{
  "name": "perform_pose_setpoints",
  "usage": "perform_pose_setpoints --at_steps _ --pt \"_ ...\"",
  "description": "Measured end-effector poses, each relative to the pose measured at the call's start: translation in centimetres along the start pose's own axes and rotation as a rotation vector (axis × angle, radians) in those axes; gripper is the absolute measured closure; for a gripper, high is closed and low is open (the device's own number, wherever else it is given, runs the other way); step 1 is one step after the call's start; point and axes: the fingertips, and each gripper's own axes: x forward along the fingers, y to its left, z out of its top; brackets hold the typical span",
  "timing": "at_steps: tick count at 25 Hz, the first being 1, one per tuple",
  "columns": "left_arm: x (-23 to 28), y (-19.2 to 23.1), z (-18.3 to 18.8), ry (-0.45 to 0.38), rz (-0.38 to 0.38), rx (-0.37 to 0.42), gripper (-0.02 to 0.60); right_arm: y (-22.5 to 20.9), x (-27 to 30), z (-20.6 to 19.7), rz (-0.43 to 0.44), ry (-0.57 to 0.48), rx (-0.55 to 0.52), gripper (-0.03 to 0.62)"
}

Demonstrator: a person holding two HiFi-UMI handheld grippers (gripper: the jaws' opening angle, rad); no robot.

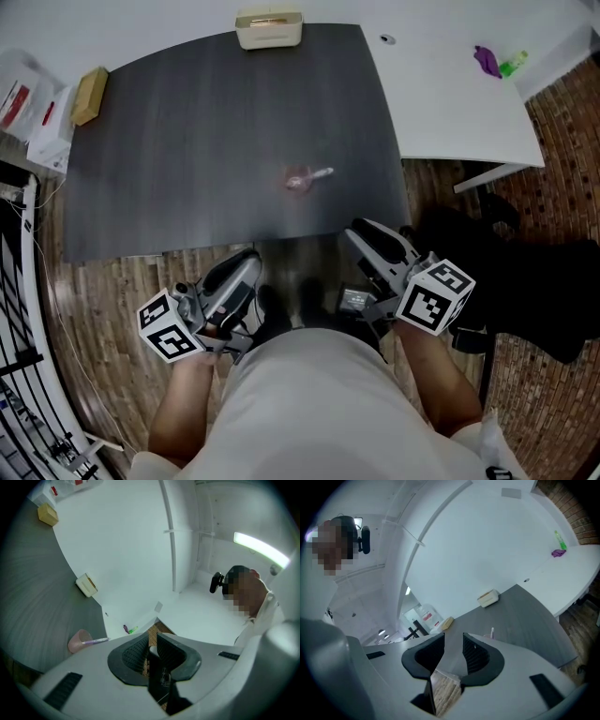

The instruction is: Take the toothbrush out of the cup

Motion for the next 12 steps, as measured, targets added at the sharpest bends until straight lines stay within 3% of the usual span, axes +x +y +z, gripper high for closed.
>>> perform_pose_setpoints --at_steps 12 --pt "-0.86 0.44 0.11 0.016 -0.004 -0.003 0.531 -0.48 -0.26 -0.63 -0.053 -0.009 0.008 0.468"
